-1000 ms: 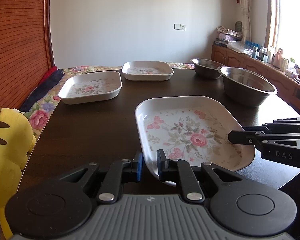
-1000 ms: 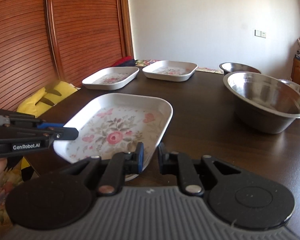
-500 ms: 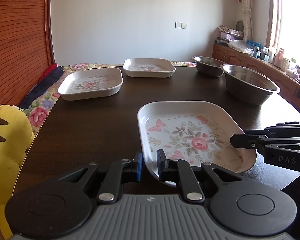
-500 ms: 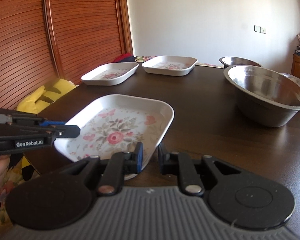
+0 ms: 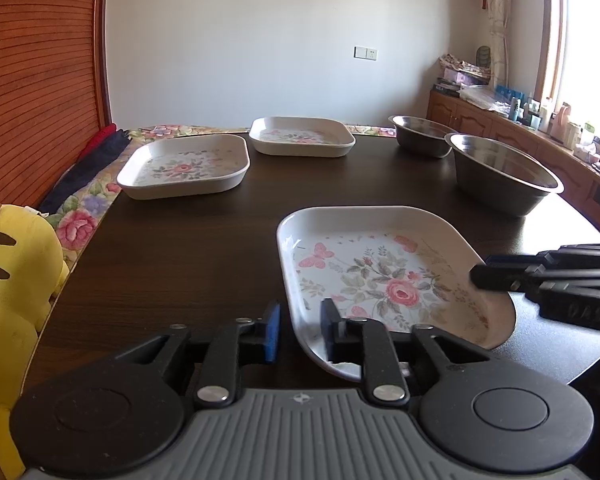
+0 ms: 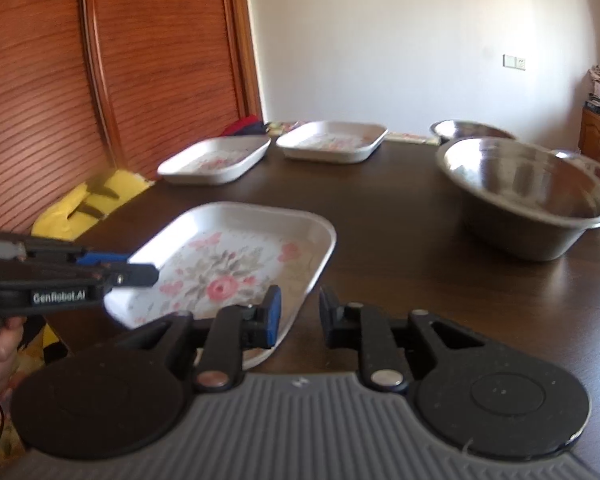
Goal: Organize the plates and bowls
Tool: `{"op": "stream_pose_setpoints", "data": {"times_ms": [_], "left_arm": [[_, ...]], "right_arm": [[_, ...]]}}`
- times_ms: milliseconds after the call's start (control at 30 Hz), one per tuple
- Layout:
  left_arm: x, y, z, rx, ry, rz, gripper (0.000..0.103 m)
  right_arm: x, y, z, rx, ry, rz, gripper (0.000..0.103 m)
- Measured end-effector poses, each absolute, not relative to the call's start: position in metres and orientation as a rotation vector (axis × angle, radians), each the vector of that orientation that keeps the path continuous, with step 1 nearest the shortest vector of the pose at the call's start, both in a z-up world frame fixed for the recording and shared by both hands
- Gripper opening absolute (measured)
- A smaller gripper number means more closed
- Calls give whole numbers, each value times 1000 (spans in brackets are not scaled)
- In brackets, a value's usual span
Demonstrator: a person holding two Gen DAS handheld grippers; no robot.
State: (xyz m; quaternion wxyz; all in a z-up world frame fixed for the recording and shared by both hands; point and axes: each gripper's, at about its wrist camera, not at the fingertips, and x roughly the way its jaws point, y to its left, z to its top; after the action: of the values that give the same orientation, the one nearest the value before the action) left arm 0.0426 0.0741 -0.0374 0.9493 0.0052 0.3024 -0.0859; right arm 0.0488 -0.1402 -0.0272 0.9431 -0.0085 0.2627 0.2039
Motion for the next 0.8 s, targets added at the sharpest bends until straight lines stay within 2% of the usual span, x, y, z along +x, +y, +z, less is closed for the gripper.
{"op": "stream_pose_setpoints", "data": {"times_ms": [200, 367, 533, 800], "left_arm": [[47, 82, -21, -7, 577, -168, 36], [61, 90, -5, -17, 539, -150, 42], [82, 103, 5, -1, 516, -117, 46], [118, 125, 5, 5, 529, -79, 47]], "right_arm": [[55, -151, -4, -6, 478, 416, 29], [76, -141, 12, -44, 444, 451, 30], [97, -127, 23, -67, 426, 497, 30], [131, -102, 28, -103, 445, 548, 30]]}}
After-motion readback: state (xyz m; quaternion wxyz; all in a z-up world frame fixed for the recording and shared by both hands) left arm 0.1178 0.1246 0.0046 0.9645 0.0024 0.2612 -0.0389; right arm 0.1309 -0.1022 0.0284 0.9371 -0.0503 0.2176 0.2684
